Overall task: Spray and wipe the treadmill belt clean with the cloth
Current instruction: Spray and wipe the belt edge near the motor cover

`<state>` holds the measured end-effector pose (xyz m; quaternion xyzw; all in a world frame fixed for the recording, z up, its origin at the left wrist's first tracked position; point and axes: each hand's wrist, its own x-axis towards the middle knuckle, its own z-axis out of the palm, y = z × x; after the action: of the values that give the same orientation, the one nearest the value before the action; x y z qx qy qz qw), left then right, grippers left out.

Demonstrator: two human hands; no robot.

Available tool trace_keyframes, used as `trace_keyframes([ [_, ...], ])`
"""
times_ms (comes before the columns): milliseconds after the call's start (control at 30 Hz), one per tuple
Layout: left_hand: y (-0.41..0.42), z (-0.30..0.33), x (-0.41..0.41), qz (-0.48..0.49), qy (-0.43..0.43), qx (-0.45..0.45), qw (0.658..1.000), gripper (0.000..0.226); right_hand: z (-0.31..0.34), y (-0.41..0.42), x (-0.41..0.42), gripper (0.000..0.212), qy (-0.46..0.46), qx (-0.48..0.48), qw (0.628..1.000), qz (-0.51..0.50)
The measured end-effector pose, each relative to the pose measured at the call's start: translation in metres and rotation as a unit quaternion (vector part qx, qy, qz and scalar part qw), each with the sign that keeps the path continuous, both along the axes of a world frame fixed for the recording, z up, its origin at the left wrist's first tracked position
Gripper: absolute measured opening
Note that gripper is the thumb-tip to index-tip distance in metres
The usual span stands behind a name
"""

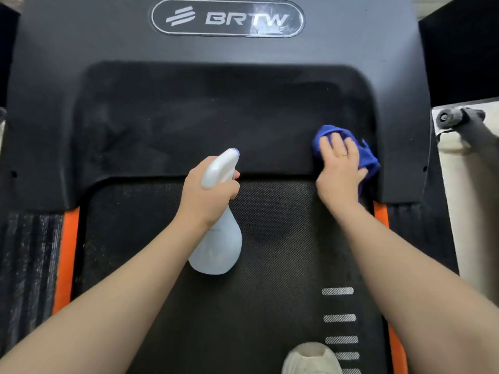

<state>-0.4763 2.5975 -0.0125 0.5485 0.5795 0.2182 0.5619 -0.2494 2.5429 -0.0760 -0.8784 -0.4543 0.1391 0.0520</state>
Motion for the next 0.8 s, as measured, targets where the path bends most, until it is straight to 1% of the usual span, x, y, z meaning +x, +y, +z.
trace_keyframes([
  [33, -0.004, -0.001, -0.001, 0.001, -0.004, -0.005, 1.000, 0.023, 0.004, -0.001, 0.008, 0.070, 0.009, -0.011, 0.998, -0.053],
  [67, -0.009, -0.001, -0.001, 0.001, -0.006, -0.011, 1.000, 0.021, 0.008, -0.002, 0.008, 0.071, 0.012, -0.009, 0.997, -0.069],
  [100, -0.013, -0.001, -0.001, 0.000, -0.007, -0.019, 1.000, 0.021, 0.012, -0.004, 0.000, 0.070, 0.012, -0.001, 0.999, -0.051],
  [133, -0.017, -0.001, 0.000, 0.000, -0.008, -0.028, 1.000, 0.023, 0.013, -0.009, -0.011, 0.068, 0.011, 0.014, 1.000, -0.006],
  [167, -0.021, -0.001, 0.001, 0.001, -0.009, -0.038, 0.999, 0.026, 0.010, -0.019, -0.027, 0.065, 0.014, 0.031, 0.998, 0.061],
  [233, -0.030, -0.002, 0.002, 0.001, -0.008, -0.049, 0.999, 0.034, -0.002, -0.052, -0.060, 0.060, 0.013, 0.061, 0.974, 0.218],
  [267, -0.034, -0.002, 0.002, -0.002, -0.004, -0.054, 0.999, 0.039, -0.008, -0.071, -0.074, 0.058, 0.022, 0.045, 0.960, 0.275],
  [300, -0.039, -0.002, 0.003, -0.005, 0.000, -0.060, 0.998, 0.042, -0.013, -0.089, -0.082, 0.056, 0.027, 0.019, 0.952, 0.306],
  [333, -0.042, -0.003, 0.003, -0.008, 0.005, -0.063, 0.998, 0.044, -0.017, -0.099, -0.081, 0.053, 0.022, 0.003, 0.949, 0.314],
  [367, -0.045, -0.003, 0.004, -0.012, 0.010, -0.065, 0.998, 0.045, -0.018, -0.101, -0.072, 0.049, 0.013, 0.007, 0.953, 0.303],
  [400, -0.047, -0.004, 0.005, -0.015, 0.015, -0.065, 0.998, 0.046, -0.014, -0.100, -0.060, 0.048, 0.001, 0.004, 0.963, 0.270],
  [500, -0.053, -0.004, 0.008, -0.036, 0.029, -0.061, 0.997, 0.045, -0.008, -0.095, -0.014, 0.057, -0.010, -0.060, 0.995, 0.082],
  [567, -0.055, -0.004, 0.010, -0.046, 0.032, -0.060, 0.997, 0.040, -0.002, -0.090, -0.011, 0.063, -0.011, -0.086, 0.996, -0.020],
  [600, -0.055, -0.004, 0.011, -0.048, 0.034, -0.061, 0.996, 0.039, 0.003, -0.084, -0.023, 0.062, -0.018, -0.082, 0.996, -0.032],
  [633, -0.055, -0.005, 0.013, -0.049, 0.037, -0.062, 0.996, 0.039, 0.004, -0.079, -0.038, 0.059, -0.019, -0.071, 0.997, -0.008],
  [667, -0.055, -0.005, 0.014, -0.047, 0.039, -0.062, 0.996, 0.041, 0.004, -0.074, -0.055, 0.056, -0.016, -0.066, 0.996, 0.051],
  [733, -0.054, -0.006, 0.016, -0.041, 0.043, -0.061, 0.996, 0.046, -0.004, -0.073, -0.078, 0.053, 0.012, -0.077, 0.975, 0.207],
  [767, -0.053, -0.007, 0.016, -0.039, 0.044, -0.060, 0.996, 0.048, -0.003, -0.072, -0.076, 0.052, 0.017, -0.069, 0.965, 0.254],
  [800, -0.052, -0.007, 0.014, -0.042, 0.045, -0.060, 0.996, 0.046, -0.004, -0.071, -0.066, 0.052, 0.003, -0.052, 0.964, 0.261],
])
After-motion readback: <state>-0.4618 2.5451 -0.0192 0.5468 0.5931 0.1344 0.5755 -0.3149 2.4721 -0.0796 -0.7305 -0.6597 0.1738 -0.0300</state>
